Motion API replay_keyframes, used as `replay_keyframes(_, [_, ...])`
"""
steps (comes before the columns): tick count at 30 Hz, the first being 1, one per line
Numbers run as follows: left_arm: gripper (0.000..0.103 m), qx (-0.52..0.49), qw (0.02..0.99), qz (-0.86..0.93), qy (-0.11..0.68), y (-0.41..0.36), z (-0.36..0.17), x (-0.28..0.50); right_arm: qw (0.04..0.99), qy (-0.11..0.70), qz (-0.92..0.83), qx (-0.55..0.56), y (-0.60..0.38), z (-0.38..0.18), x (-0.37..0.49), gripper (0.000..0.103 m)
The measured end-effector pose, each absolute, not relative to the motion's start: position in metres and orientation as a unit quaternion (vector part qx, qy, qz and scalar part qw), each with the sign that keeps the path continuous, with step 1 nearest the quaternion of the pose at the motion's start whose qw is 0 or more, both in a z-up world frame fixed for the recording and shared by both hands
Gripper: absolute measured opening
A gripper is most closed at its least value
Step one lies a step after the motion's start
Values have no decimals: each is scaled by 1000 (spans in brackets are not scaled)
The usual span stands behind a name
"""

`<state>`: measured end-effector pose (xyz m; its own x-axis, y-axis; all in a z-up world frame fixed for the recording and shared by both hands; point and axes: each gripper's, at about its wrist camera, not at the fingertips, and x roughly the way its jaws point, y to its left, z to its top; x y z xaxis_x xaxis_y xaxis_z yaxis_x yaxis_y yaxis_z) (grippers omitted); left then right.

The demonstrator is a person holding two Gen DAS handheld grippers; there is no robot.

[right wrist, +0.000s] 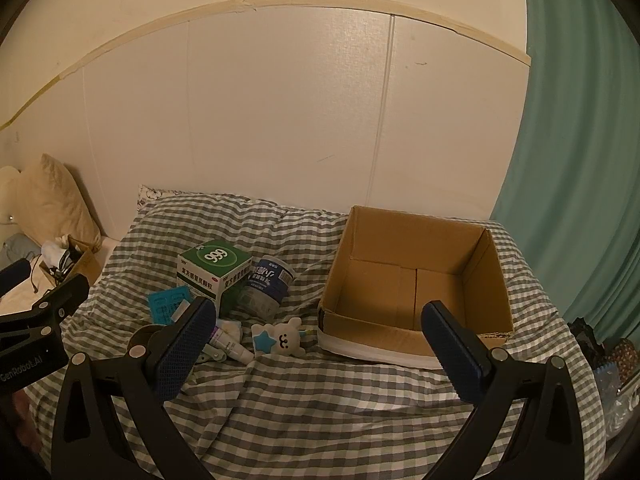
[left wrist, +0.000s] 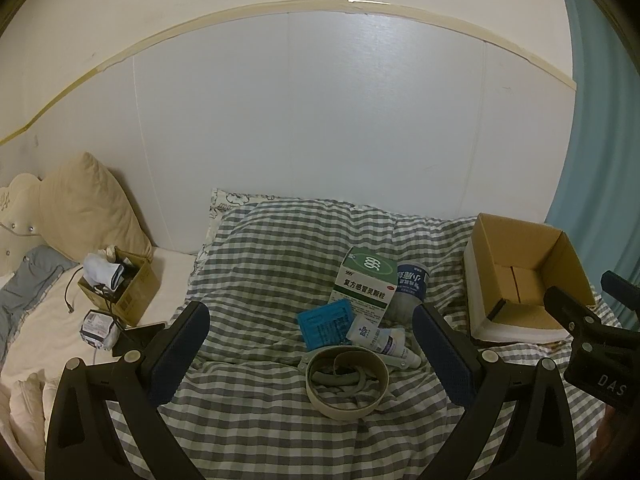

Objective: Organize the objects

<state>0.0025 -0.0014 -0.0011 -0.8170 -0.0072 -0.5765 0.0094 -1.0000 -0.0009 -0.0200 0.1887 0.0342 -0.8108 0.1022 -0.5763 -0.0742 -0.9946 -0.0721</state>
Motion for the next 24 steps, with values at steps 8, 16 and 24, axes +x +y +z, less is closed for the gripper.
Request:
replay_keyframes(8, [103,303,5,-953,1,0,-2,4,47,-22,951,-305,189,34,-20,103])
replay_keyframes(16, [103,304,5,-953,0,0,-1,4,45,-22,951,-305,189,34,-21,103])
replay_keyframes(24, [103,304,5,-953,0,0,-1,4,44,-22,951,-304,189,35,-20,103])
